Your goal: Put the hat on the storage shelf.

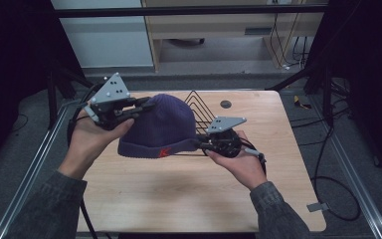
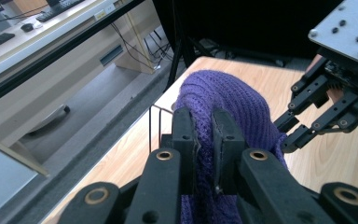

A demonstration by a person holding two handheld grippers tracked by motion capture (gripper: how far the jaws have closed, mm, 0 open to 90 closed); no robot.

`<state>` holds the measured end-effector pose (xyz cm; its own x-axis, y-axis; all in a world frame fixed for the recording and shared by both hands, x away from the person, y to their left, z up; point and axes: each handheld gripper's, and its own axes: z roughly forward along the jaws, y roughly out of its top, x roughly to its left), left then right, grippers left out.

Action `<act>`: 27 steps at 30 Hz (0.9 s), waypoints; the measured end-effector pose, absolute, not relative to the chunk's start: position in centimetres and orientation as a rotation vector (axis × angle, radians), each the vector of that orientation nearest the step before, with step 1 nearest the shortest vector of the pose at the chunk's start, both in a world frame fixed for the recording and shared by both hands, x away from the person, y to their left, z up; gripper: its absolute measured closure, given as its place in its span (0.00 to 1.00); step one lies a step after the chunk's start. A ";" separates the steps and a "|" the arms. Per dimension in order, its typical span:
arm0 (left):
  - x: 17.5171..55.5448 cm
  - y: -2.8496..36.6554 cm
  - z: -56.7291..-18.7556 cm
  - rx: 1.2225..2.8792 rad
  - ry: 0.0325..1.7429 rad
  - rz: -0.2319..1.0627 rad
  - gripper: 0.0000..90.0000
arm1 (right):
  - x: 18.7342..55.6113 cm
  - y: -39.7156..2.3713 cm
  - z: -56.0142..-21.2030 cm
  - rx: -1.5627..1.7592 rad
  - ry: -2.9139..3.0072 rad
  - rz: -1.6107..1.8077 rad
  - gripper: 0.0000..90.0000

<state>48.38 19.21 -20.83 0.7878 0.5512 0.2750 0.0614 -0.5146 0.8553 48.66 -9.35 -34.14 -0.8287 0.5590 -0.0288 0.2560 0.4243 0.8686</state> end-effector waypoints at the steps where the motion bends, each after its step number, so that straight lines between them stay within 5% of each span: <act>1: 49.0 19.0 -20.6 2.038 0.460 0.656 0.91 | 48.8 -9.6 -33.8 0.713 2.360 1.360 0.85; 15: 55.2 15.3 -19.1 1.923 0.494 0.620 0.91 | 52.6 -13.8 -29.8 0.807 2.248 1.280 0.86; 27: 58.5 12.6 -19.5 1.943 0.501 0.631 0.91 | 55.4 -15.7 -30.1 0.887 2.226 1.228 0.85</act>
